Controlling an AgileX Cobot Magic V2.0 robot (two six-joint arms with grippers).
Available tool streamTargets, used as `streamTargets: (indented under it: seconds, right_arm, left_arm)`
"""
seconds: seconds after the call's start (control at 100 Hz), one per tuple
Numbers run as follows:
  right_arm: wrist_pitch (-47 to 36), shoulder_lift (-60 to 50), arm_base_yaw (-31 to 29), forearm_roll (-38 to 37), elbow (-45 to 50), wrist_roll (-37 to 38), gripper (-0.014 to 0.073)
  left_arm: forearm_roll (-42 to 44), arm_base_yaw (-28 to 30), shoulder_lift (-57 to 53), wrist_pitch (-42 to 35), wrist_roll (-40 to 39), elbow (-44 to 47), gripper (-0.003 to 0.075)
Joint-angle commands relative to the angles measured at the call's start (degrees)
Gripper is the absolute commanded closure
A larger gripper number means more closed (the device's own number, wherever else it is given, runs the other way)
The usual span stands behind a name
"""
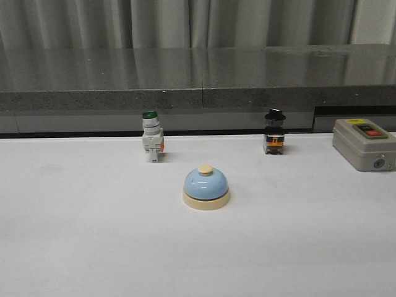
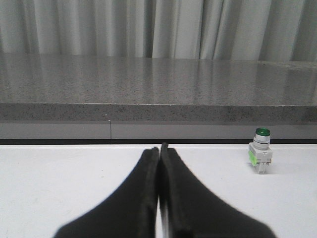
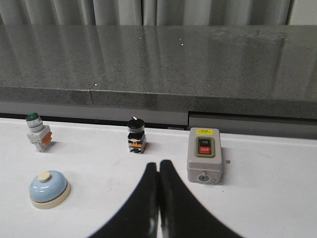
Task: Place and press bell with both arms
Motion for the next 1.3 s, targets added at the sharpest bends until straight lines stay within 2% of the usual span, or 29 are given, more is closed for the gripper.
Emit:
streamTargets:
  seconds: [0.0,0.18,0.36,0.5,1.29]
  right_arm:
    - [-8.39,-3.61,-0.21,-2.67,2.85,2.19,0.0654]
    - [-11.14,-11.44,-0.21,-9.77,10.19,10.41,0.0654]
    - [-13.56,-11.79,-0.21,-9.76,14.29,10.54,0.0654]
    - [-18.60,-11.79,-0.21,-9.76,17.53,10.54,0.0654]
    - [-18.24,-11.79,-0.21,-9.76,17.40,10.54,0.0654]
  left_arm:
    - [0.08,0.05,-1.64,-4.77,-0.49,2.29,0.0739]
    - [0.08,0.05,-1.64,-4.77,-0.49,2.29,0.0740]
    - [0.08,0.05,-1.64,-4.77,-0.49,2.29,0.0740]
    - [0.08,0.05,-1.64,-4.77,-0.49,2.29,0.0739]
    - [0.08,0.05,-1.64,-4.77,-0.49,2.29,0.0740]
